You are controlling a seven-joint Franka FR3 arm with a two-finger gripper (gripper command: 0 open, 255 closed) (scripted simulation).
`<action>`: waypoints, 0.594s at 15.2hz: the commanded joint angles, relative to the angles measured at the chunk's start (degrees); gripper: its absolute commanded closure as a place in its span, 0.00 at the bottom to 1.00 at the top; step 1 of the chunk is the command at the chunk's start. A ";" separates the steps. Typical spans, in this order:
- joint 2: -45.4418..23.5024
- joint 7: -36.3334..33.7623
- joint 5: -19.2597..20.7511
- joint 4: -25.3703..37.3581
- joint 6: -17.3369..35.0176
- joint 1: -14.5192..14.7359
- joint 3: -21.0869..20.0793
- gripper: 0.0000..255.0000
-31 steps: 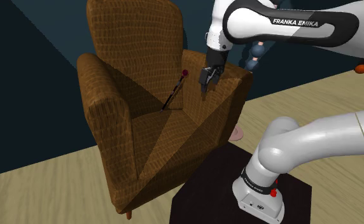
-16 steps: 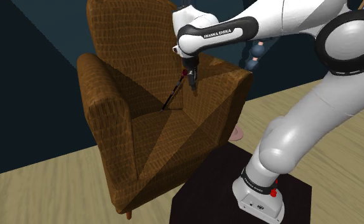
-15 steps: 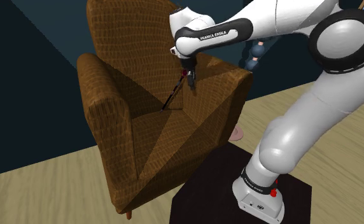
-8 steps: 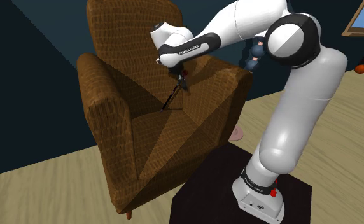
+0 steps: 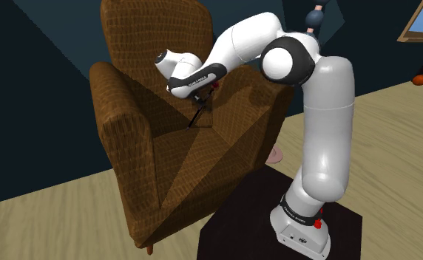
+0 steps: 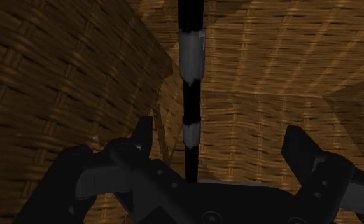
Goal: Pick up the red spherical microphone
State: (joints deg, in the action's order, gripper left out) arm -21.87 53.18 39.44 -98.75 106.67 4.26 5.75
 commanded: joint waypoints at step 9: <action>-7.05 0.21 3.62 1.91 3.93 -0.60 -0.62 0.00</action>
State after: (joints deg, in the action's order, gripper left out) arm -25.77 53.65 42.98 -96.41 107.69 4.05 5.08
